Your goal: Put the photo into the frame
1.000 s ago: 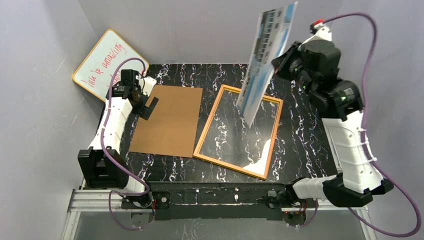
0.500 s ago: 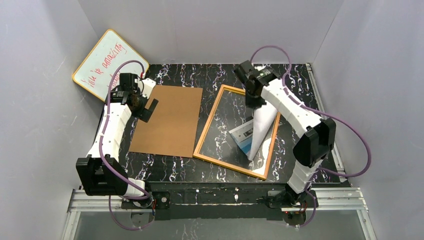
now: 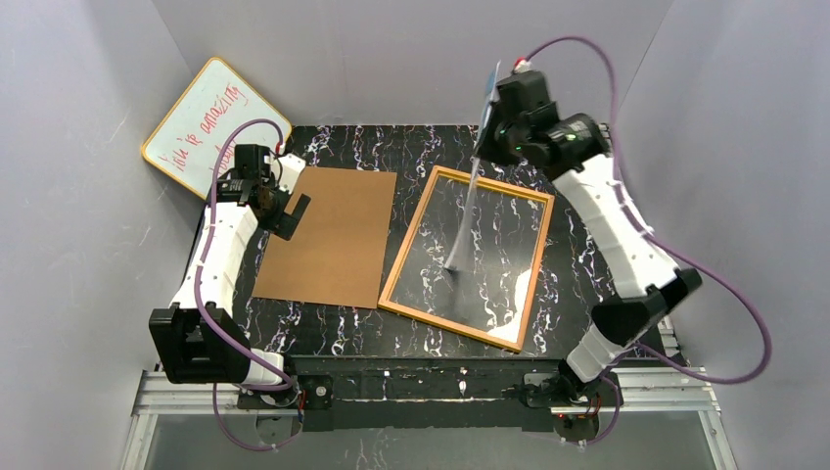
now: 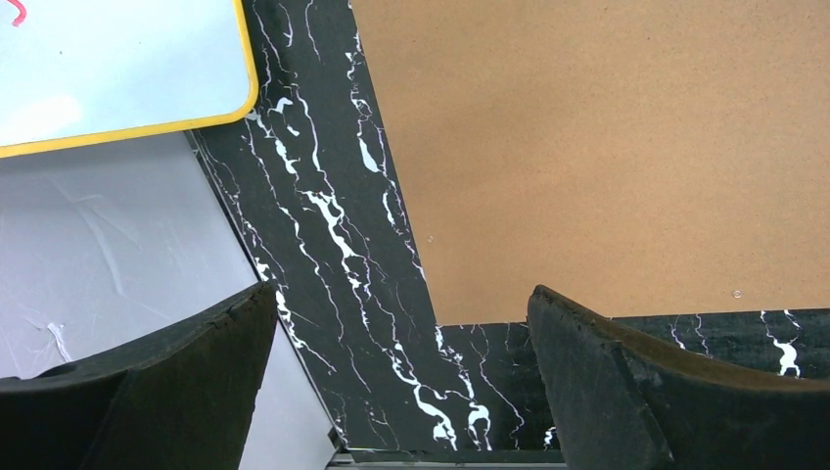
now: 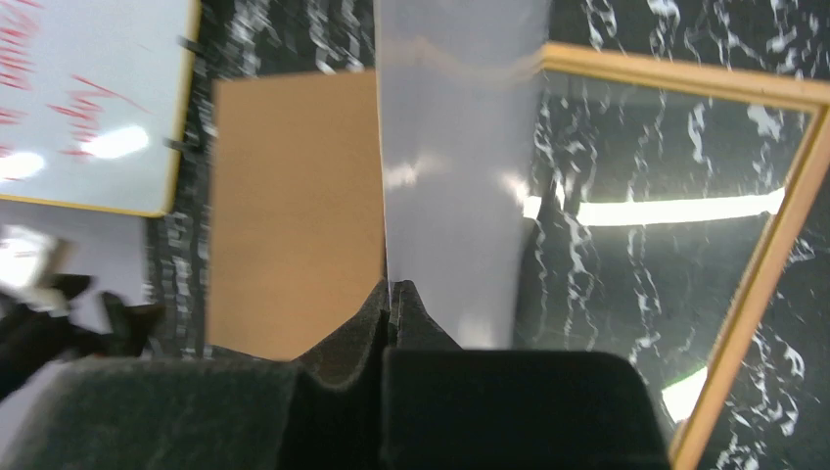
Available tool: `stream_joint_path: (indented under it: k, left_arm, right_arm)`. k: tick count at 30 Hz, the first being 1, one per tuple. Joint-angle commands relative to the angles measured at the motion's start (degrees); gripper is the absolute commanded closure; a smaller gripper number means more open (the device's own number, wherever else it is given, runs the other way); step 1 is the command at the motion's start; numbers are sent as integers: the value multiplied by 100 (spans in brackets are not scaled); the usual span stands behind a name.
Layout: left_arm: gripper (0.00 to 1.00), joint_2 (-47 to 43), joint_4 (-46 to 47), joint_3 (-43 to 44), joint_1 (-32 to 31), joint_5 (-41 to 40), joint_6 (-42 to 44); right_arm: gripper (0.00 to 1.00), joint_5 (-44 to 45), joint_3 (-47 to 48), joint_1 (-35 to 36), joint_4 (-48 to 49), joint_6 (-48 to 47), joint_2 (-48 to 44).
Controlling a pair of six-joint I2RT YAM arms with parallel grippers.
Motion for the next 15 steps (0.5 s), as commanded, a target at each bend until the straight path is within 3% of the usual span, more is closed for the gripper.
stream_joint_path:
  k: [1, 5, 9, 15]
  left_arm:
    - [2, -175, -317, 205, 3, 184, -95]
    - [2, -215, -378, 305, 3, 183, -118]
    - [2, -260, -393, 246, 3, 238, -110]
    - [2, -280, -426, 227, 3, 298, -85]
  right_arm:
    - [99, -341, 791, -251, 231, 64, -573]
    - [99, -915, 1027, -954, -368, 117, -712]
    - [99, -1334, 909, -2142, -904, -63, -1120]
    - [99, -101, 1458, -2482, -1754, -493, -1452]
